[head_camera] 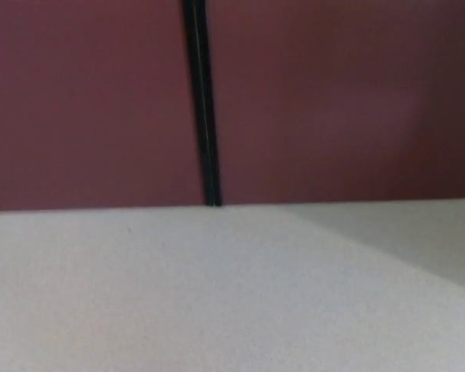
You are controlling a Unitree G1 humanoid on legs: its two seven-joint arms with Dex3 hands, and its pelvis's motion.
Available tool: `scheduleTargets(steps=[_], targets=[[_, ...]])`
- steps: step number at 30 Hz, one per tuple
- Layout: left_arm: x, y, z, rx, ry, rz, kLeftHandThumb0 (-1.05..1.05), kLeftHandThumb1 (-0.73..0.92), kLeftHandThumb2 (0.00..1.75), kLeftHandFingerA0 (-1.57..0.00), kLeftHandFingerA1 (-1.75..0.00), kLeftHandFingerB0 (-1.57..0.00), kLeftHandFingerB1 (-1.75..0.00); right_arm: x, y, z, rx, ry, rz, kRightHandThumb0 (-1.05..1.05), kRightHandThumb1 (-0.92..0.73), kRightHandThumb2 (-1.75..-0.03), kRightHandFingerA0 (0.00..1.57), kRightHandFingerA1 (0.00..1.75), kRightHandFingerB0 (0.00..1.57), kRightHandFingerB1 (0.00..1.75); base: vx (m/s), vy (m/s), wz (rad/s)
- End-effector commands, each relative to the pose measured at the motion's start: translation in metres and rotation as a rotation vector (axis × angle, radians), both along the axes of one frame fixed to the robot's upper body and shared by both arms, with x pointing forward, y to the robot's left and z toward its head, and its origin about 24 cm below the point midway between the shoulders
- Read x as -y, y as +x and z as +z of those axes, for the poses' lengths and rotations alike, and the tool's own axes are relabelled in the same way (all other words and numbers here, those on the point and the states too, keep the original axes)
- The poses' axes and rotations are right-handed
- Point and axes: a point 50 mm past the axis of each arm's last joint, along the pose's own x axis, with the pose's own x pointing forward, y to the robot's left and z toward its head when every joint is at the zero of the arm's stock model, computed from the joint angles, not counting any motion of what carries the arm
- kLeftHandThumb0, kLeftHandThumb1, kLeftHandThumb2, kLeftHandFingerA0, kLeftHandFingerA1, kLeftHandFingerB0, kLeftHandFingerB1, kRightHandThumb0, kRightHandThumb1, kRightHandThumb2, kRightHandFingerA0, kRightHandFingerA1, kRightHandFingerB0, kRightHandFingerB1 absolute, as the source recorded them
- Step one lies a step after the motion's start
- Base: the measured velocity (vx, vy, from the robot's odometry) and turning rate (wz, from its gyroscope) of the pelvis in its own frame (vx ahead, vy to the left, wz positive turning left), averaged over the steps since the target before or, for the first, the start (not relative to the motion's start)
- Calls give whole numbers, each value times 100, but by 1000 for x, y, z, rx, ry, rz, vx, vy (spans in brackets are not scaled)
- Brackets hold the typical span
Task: The robot walks towards the door handle and put its right hand on it and twist the handle
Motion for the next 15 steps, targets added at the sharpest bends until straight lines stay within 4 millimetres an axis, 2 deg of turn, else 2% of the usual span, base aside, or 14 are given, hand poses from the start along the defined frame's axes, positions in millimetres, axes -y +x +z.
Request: scheduleTargets(steps=[1, 3, 7, 8, 10, 14, 15], targets=[[2, -2, -1, -11, -9, -23, -29, 14, 125, -60, -124, -32, -107, -1, 1, 0, 8, -2, 2, -10, -65, -58, 67, 59, 35, 38, -43, 117, 0], [1, -3, -1, -10, -5, -31, -28, 12, 128, -60, -125, -36, -100, -2, 0, 0, 5, 4, 3, -10, -65, -58, 67, 58, 37, 38, 59, 157, -2], [0, -5, 0, -10, -6, -24, -29, 14, 125, -59, -123, -32, -107, -3, 0, -1, 13, 12, 4, -11, -65, -58, 66, 56, 38, 39, 176, 189, 5], [-1, -7, -1, -17, -3, -25, -28, 12, 128, -58, -123, -35, -100, -4, -2, -1, 6, 12, 8, -12, -65, -58, 66, 56, 38, 39, 232, 34, -64], [0, -7, -1, -21, -6, -30, -28, 12, 127, -58, -122, -36, -100, -5, -1, -2, 3, 15, 2, -12, -66, -59, 66, 56, 38, 39, 286, 98, 4], [-3, -9, 0, -27, 12, -43, -28, 12, 126, -64, -122, -38, -100, -9, -1, -3, -11, 14, 13, -13, -66, -59, 70, 60, 35, 37, 163, 63, 5], [-3, -9, 1, -33, 17, -57, -29, 13, 124, -67, -121, -37, -105, -9, -1, -3, -18, 12, 16, -13, -66, -59, 70, 61, 35, 37, 174, 6, 13]])
